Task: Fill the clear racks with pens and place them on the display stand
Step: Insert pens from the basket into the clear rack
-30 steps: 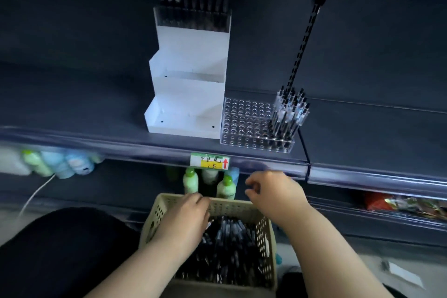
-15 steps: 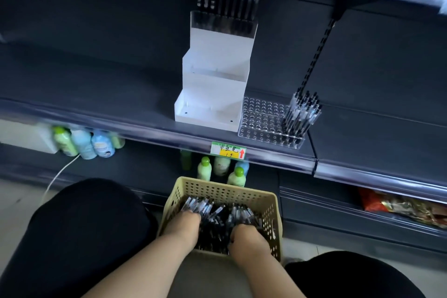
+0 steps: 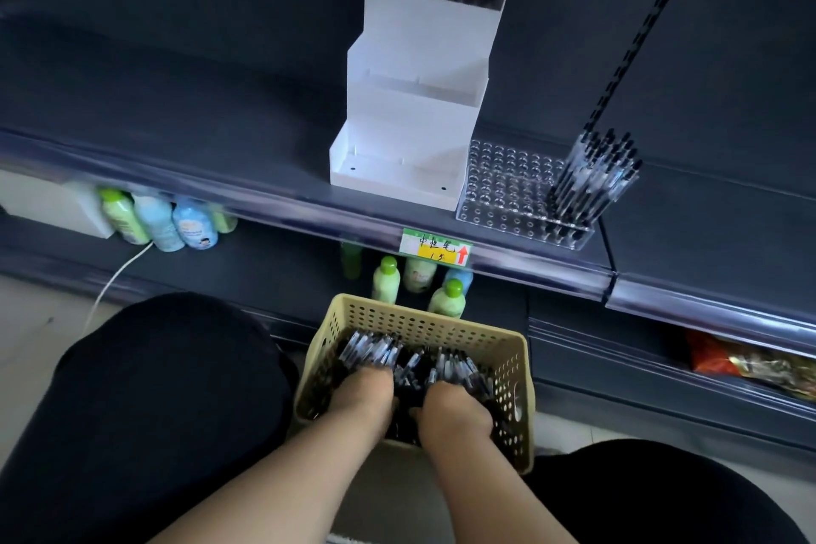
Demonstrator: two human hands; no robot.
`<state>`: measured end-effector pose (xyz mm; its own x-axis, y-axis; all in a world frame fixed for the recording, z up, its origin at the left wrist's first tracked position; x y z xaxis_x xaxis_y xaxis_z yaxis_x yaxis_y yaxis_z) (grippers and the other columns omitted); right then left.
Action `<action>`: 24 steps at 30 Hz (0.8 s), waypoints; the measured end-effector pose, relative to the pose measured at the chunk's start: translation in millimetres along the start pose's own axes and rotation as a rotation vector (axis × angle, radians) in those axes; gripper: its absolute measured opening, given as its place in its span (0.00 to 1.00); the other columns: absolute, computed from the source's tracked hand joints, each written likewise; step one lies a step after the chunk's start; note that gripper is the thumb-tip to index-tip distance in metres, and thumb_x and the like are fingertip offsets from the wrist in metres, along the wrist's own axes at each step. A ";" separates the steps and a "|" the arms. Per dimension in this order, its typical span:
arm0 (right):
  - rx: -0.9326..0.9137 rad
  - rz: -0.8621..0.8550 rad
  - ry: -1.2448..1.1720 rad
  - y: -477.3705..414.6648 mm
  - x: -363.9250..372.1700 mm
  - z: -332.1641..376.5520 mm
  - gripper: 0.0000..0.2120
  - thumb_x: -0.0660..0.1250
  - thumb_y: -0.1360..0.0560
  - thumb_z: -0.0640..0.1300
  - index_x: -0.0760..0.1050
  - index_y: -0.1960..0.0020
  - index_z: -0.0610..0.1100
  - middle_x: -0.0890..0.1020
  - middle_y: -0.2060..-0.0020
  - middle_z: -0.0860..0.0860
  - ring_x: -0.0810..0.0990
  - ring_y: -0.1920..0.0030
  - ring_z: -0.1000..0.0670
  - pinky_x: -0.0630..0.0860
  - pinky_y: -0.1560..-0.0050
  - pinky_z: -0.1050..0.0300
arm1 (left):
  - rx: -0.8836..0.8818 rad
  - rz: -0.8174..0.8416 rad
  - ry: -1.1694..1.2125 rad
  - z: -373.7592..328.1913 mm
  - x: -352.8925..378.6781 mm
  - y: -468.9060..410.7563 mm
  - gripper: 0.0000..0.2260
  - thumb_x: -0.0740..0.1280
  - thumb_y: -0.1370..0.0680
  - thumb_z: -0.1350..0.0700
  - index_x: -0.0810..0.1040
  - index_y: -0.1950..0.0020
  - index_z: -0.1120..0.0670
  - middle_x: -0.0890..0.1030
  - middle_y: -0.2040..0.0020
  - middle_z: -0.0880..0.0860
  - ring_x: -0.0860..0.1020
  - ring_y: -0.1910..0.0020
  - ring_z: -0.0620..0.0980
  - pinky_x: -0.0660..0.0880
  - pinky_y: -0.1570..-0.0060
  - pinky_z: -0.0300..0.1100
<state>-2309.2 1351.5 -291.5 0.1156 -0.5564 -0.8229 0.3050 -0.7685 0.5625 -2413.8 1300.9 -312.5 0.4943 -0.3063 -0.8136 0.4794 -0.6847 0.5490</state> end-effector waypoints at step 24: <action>-0.047 -0.057 -0.387 23.1 -41.8 -14.4 0.14 0.60 0.25 0.46 0.75 0.46 0.38 0.83 0.56 0.41 0.83 0.59 0.43 0.77 0.58 0.59 | 0.086 -0.024 1.181 -0.4 -32.5 41.0 0.13 0.63 0.22 0.66 0.71 0.38 0.57 0.78 0.59 0.52 0.81 0.64 0.47 0.80 0.59 0.42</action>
<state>-2293.3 1361.5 -245.2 -0.2652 -0.5983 -0.7562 0.3444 -0.7913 0.5052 -2409.9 1283.0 -263.5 0.8711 0.4768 -0.1174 0.4693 -0.7381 0.4848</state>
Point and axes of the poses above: each hand's wrist, its own y-axis away from the middle knuckle, its own x-axis out of the palm, z = x × y, the point moved 5 cm from there along -y, towards the middle knuckle
